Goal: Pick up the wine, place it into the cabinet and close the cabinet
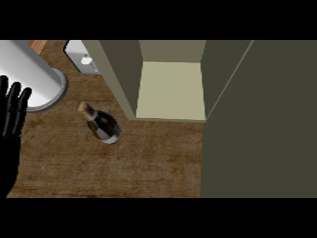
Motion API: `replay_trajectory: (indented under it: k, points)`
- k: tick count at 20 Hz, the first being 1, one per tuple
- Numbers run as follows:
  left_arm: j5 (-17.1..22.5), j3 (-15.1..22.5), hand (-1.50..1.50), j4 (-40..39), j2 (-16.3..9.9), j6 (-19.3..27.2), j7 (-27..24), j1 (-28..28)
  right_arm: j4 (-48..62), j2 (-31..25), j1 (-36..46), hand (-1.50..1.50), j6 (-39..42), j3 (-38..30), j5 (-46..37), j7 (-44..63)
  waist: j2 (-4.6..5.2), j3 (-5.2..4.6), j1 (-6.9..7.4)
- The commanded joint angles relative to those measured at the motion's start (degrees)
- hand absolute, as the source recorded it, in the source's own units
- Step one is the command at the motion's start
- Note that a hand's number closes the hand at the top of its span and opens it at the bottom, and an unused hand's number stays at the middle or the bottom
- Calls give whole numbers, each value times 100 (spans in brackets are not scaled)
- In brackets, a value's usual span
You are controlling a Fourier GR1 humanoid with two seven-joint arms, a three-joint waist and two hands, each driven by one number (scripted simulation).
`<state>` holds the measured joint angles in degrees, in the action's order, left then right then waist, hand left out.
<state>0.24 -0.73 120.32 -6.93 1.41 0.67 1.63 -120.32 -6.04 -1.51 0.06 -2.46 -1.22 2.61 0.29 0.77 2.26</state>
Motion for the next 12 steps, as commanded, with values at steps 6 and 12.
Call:
replay_trajectory:
  k: [6, 12]
  points:
    - [1232, 686, -150, -390, -502, -1904, -811, -671, -479, 140, -327, -150, 187, 454, 48, -58, -41, -87, -432]
    - [3093, 803, -150, -401, -348, -2292, 487, -315, -1468, 7, -780, -150, 806, 1092, 985, 919, -52, -81, -292]
